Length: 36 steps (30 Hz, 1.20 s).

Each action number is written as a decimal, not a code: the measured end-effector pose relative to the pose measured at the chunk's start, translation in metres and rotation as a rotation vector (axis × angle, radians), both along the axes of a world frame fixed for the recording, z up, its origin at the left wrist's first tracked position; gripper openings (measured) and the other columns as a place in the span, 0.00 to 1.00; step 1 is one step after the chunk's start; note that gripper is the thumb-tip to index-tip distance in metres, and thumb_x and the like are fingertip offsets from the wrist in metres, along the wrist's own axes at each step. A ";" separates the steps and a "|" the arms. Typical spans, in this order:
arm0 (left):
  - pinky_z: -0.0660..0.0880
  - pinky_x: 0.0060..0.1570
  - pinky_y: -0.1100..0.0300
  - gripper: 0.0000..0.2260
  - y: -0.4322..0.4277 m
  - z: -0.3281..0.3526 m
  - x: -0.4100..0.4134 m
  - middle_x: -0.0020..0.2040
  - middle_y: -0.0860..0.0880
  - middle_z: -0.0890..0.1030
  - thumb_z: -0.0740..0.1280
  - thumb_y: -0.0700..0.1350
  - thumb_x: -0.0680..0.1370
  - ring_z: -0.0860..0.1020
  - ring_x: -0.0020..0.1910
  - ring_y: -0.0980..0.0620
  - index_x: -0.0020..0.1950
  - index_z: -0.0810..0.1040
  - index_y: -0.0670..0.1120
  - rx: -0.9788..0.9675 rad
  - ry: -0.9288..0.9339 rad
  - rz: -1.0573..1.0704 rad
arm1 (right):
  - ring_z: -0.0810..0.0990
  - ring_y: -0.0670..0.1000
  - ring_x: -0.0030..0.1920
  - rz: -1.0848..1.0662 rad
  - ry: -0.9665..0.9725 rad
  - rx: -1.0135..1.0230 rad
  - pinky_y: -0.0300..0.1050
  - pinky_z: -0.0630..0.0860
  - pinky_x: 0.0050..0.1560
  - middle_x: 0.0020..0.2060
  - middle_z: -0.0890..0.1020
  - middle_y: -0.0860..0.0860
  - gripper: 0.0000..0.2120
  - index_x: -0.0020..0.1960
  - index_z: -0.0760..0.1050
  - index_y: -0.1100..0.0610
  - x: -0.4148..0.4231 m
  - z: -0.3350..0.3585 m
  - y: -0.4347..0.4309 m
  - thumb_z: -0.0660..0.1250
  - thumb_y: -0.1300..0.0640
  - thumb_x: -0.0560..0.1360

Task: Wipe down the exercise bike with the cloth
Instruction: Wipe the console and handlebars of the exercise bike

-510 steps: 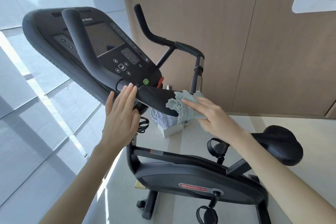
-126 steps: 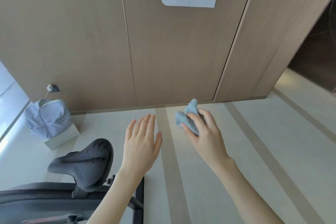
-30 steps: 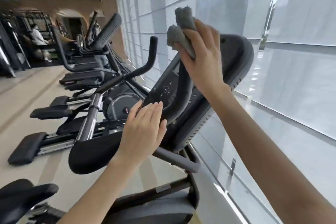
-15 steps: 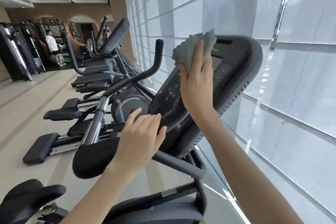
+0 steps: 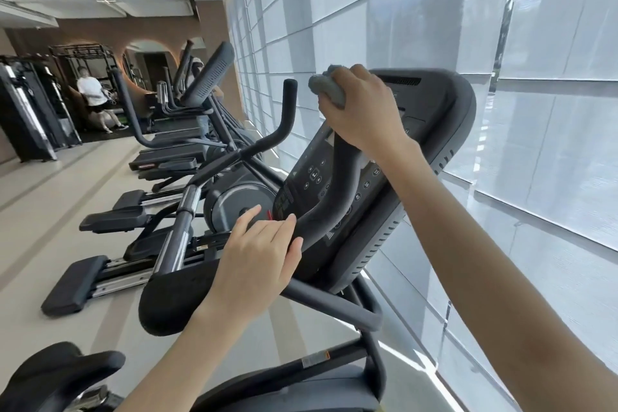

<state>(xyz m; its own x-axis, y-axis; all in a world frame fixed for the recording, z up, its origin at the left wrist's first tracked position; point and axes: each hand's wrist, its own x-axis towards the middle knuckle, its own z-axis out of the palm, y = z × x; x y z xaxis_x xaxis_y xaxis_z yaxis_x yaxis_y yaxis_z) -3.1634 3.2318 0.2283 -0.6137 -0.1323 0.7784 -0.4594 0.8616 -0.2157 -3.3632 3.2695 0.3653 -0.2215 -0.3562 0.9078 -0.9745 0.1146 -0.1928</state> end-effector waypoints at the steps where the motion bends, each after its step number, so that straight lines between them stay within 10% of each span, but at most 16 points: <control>1: 0.73 0.61 0.47 0.16 0.000 0.000 0.000 0.39 0.48 0.83 0.58 0.46 0.78 0.81 0.39 0.50 0.55 0.82 0.39 0.002 -0.002 -0.002 | 0.76 0.58 0.43 0.031 -0.045 -0.007 0.45 0.70 0.40 0.43 0.78 0.55 0.13 0.51 0.77 0.59 -0.002 0.001 0.000 0.63 0.51 0.74; 6: 0.73 0.61 0.47 0.16 0.000 0.001 0.001 0.39 0.48 0.83 0.59 0.46 0.78 0.81 0.38 0.50 0.55 0.82 0.38 0.018 0.003 -0.018 | 0.75 0.53 0.40 0.107 -0.266 -0.129 0.43 0.66 0.38 0.40 0.78 0.53 0.13 0.47 0.76 0.57 0.005 -0.007 -0.001 0.64 0.47 0.74; 18: 0.72 0.62 0.47 0.16 0.001 -0.004 0.002 0.42 0.47 0.84 0.58 0.43 0.78 0.82 0.42 0.49 0.56 0.81 0.38 0.069 0.039 -0.035 | 0.68 0.56 0.65 0.200 -0.528 -0.146 0.43 0.68 0.56 0.70 0.60 0.57 0.31 0.76 0.42 0.52 0.057 -0.126 0.010 0.54 0.48 0.80; 23: 0.71 0.63 0.47 0.16 0.001 -0.010 0.013 0.43 0.47 0.84 0.59 0.44 0.78 0.82 0.44 0.49 0.56 0.81 0.38 0.059 0.042 -0.009 | 0.48 0.65 0.74 0.065 -0.207 -0.067 0.51 0.49 0.72 0.74 0.49 0.66 0.29 0.75 0.47 0.63 0.045 -0.116 0.011 0.56 0.56 0.81; 29: 0.71 0.63 0.48 0.16 0.001 -0.010 0.016 0.43 0.47 0.83 0.59 0.45 0.78 0.81 0.45 0.49 0.57 0.81 0.38 0.046 0.016 0.007 | 0.57 0.72 0.70 -0.142 0.244 -0.050 0.65 0.63 0.67 0.70 0.63 0.66 0.18 0.68 0.69 0.65 0.019 -0.053 0.009 0.59 0.60 0.80; 36: 0.72 0.62 0.48 0.15 -0.001 -0.009 0.020 0.42 0.48 0.83 0.61 0.46 0.78 0.82 0.45 0.50 0.56 0.81 0.39 0.045 0.010 0.003 | 0.67 0.62 0.69 -0.162 0.512 0.093 0.64 0.55 0.71 0.53 0.81 0.56 0.18 0.44 0.81 0.62 0.015 -0.056 0.016 0.58 0.53 0.81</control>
